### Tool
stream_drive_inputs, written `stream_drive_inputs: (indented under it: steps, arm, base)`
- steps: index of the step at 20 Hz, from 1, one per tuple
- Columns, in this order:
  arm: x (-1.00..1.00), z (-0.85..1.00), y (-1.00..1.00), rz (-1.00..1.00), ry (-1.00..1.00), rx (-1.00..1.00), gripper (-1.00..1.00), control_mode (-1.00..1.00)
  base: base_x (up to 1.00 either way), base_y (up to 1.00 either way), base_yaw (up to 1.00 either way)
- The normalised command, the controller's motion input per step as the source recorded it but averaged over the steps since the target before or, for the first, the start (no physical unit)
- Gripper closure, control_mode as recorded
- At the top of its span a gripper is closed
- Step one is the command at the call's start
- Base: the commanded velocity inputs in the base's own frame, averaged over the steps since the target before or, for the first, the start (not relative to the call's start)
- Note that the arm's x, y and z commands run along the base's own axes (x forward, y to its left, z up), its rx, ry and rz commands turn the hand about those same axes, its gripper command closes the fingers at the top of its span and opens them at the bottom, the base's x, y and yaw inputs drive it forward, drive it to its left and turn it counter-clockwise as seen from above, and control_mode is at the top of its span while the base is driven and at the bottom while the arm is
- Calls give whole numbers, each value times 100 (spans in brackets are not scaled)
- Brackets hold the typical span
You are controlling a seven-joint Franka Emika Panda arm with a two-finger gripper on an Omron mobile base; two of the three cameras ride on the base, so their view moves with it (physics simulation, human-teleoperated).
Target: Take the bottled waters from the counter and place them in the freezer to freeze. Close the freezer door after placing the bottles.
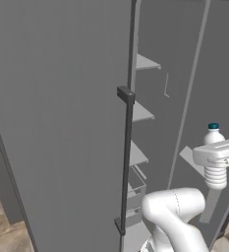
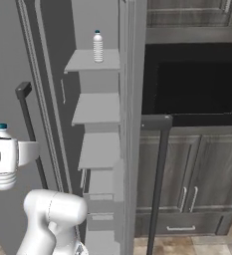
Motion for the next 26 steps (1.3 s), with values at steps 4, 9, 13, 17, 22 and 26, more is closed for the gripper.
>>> stream_drive_inputs:
  steps: [4,9,13,17,22,26]
  arm:
    - [0,0,0,0,0,0,100,100]
    - [0,0,0,0,0,0,100,100]
    - [0,0,0,0,0,0,100,100]
    - [2,0,-1,3,0,0,100,-100]
    - [18,0,-6,5,0,0,100,-100]
    - [38,10,-6,0,0,0,100,-100]
  base:
    - [35,-26,9]
    - [19,0,2]
    - [17,0,3]
    - [6,-3,3]
    - [0,0,0]
    - [0,0,0]
